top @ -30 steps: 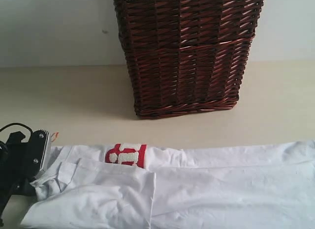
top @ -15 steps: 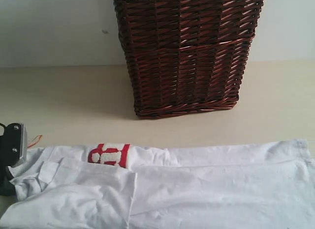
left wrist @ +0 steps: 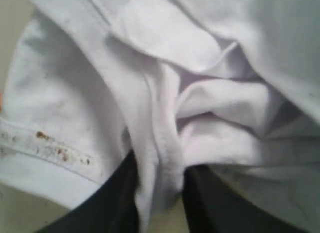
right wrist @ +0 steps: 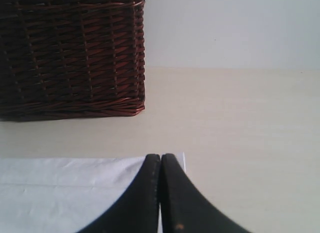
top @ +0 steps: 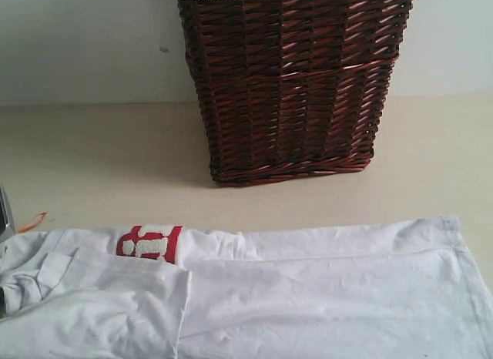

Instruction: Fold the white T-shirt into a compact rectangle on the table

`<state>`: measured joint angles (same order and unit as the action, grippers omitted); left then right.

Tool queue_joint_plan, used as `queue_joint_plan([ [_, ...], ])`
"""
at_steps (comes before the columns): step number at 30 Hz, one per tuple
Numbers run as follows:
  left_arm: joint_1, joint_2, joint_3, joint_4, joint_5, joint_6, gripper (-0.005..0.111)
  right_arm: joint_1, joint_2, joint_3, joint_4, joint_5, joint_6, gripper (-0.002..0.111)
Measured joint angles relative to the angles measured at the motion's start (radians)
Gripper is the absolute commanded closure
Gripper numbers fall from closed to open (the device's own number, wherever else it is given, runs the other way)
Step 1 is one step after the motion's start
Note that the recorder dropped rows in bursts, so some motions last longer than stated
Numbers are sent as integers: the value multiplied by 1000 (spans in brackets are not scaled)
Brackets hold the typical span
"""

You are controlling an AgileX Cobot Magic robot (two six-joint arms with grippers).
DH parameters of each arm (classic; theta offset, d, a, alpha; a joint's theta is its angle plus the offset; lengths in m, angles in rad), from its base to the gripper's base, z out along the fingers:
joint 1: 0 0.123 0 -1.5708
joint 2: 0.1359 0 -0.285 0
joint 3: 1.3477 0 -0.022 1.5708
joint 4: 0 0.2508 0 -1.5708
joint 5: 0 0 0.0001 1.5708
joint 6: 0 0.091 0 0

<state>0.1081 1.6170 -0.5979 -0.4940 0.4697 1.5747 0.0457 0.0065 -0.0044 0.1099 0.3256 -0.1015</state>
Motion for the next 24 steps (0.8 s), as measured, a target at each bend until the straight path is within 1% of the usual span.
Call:
queue_joint_plan([
  [4, 0, -23, 0, -18, 11, -63, 44, 0, 0, 0, 0, 0, 0, 108],
  [5, 0, -31, 0, -18, 20, -90, 39, 0, 0, 0, 0, 0, 0, 108],
  [7, 0, -48, 0, -8, 42, -164, 34, 0, 0, 0, 0, 0, 0, 108],
  [11, 4, -107, 0, 45, 59, -362, 33, 0, 0, 0, 0, 0, 0, 108],
  [14, 29, -137, 0, 55, 9, -545, 33, 0, 0, 0, 0, 0, 0, 108],
  [16, 52, -138, 0, 15, -25, -656, 33, 0, 0, 0, 0, 0, 0, 108],
  [20, 68, -102, 0, -45, -67, -689, 33, 0, 0, 0, 0, 0, 0, 108],
  [24, 68, -40, 0, -108, -31, -689, 33, 0, 0, 0, 0, 0, 0, 108],
])
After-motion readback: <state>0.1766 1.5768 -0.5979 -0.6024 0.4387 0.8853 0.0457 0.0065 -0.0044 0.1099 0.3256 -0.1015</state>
